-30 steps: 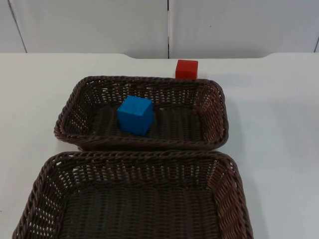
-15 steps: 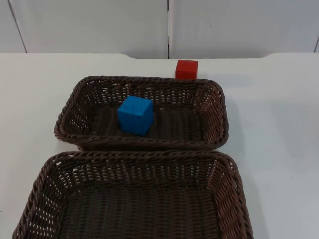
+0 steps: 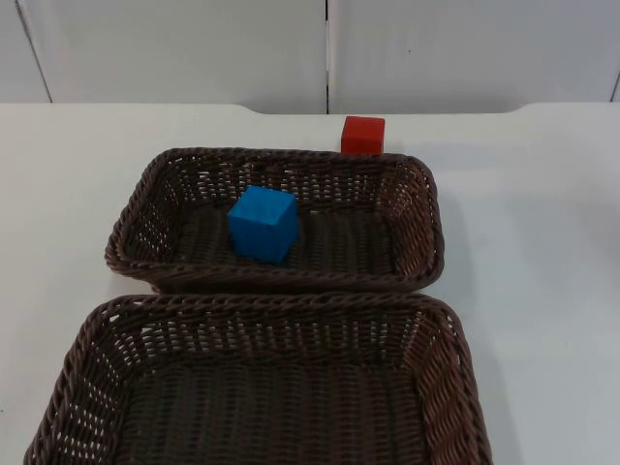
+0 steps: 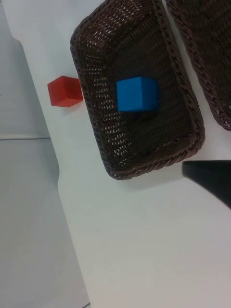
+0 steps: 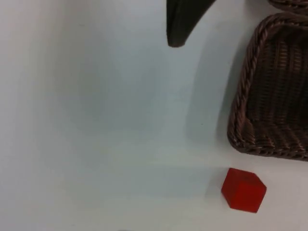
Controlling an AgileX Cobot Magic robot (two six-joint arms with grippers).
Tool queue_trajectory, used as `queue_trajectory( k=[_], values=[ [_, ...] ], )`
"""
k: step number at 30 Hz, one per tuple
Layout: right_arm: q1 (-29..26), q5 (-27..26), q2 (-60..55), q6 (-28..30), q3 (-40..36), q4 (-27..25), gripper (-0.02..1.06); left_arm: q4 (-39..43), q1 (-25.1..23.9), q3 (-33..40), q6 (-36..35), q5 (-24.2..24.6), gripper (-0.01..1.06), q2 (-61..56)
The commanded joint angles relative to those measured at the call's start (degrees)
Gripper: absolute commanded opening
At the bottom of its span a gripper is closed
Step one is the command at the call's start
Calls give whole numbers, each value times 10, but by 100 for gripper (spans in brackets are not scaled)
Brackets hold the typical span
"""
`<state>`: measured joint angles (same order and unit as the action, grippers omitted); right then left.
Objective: Pick up one cube with the left hand and place it into the upper basket. Pick up one cube with the right hand and place it into the lower basket.
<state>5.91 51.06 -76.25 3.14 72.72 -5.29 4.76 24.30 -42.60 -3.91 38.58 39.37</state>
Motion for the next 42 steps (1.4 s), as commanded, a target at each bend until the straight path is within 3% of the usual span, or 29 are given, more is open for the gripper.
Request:
queue_trajectory(
  k=[1, 11, 15, 16, 20, 25, 28, 31, 42],
  values=[
    [15, 6, -44, 7, 37, -8, 105, 3, 3, 2, -5, 0, 105, -5],
    [113, 57, -278, 7, 262, -8, 105, 15, 3, 2, -5, 16, 105, -5],
    [151, 92, -406, -6, 412, -8, 105, 17, 3, 2, -5, 16, 105, -5],
    [151, 92, -406, -6, 412, -8, 105, 17, 3, 2, -5, 16, 105, -5],
    [163, 126, -517, -37, 547, -7, 105, 17, 3, 2, -5, 16, 105, -5],
    [166, 146, -611, -84, 660, 11, 105, 17, 3, 2, -5, 16, 105, -5],
    [166, 145, -651, -103, 701, 13, 105, 18, 3, 2, -5, 16, 105, -5],
    [166, 118, -686, -119, 721, 12, 105, 18, 3, 2, -5, 16, 105, -5],
    [195, -83, -769, -131, 722, -8, 105, 18, 3, 2, -5, 16, 105, -5]
  ],
)
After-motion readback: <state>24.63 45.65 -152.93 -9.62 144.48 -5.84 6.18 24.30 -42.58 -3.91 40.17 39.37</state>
